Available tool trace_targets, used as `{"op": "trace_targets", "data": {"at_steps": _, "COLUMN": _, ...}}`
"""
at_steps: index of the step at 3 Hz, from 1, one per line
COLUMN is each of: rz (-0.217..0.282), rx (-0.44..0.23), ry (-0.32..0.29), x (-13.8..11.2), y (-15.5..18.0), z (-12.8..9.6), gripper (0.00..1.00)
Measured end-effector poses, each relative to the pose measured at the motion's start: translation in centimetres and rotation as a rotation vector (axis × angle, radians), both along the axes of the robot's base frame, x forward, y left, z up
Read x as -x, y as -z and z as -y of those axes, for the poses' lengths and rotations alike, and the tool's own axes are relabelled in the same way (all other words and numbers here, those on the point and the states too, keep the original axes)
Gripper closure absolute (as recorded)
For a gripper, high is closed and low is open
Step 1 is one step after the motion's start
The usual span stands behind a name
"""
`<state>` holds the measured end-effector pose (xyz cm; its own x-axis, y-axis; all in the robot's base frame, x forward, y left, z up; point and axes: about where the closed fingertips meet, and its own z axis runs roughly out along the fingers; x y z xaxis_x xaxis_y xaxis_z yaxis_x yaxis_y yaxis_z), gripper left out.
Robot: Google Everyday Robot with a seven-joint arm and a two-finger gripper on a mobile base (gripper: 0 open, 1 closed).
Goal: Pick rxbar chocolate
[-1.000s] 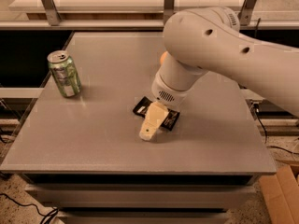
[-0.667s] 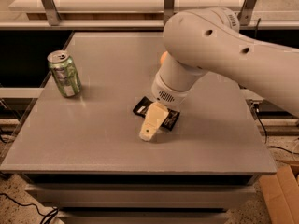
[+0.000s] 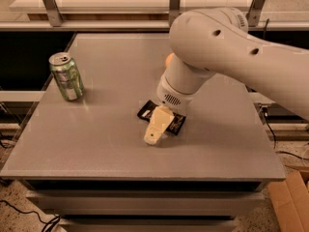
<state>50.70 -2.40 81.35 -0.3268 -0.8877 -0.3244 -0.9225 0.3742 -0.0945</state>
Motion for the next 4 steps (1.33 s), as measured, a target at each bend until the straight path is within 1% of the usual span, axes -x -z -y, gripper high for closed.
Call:
{"op": "trace_targets", "data": {"at_steps": 2, "rz": 0.0, "rx": 0.0, "ry": 0.0, "x": 0.0, "y": -1.6, "z": 0.0, "gripper": 0.87}}
{"op": "trace_targets", "data": {"at_steps": 3, "rz": 0.0, "rx": 0.0, "ry": 0.0, "x": 0.0, "y": -1.9, "z": 0.0, "gripper": 1.0}}
{"op": "trace_targets", "data": {"at_steps": 4, "rz": 0.01, "rx": 0.01, "ry": -0.013, "x": -0.4, "y": -2.1, "z": 0.2, "gripper": 1.0}}
